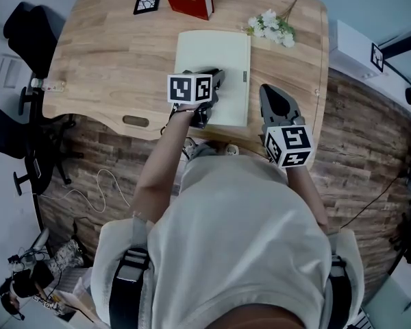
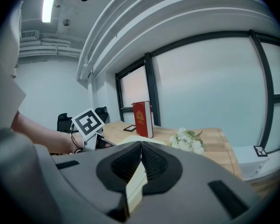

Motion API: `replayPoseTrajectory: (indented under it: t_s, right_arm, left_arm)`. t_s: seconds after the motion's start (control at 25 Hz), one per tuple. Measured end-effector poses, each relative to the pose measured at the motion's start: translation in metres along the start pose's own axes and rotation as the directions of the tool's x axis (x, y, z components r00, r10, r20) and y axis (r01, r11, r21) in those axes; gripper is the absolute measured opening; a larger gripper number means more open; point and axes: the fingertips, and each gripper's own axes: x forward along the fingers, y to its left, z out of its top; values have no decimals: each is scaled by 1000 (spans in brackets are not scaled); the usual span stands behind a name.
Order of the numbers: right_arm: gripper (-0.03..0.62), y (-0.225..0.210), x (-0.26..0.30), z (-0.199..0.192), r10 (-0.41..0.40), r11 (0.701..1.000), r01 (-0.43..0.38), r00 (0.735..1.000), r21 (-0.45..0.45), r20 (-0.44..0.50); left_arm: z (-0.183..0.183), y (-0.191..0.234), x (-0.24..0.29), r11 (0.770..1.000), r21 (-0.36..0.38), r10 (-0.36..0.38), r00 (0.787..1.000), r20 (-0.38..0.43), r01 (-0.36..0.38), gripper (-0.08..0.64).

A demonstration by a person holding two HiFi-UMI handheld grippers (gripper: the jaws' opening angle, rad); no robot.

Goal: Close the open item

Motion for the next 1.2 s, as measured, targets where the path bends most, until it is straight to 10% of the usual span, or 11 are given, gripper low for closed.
replayPoseTrajectory:
  t_s: [1.2]
  right_arm:
    - [18,-8,-11,-9,-25,999,26,1000,21,-12]
  left_arm:
    - [-27,3,25,987,133,110,981,-157,-89,63]
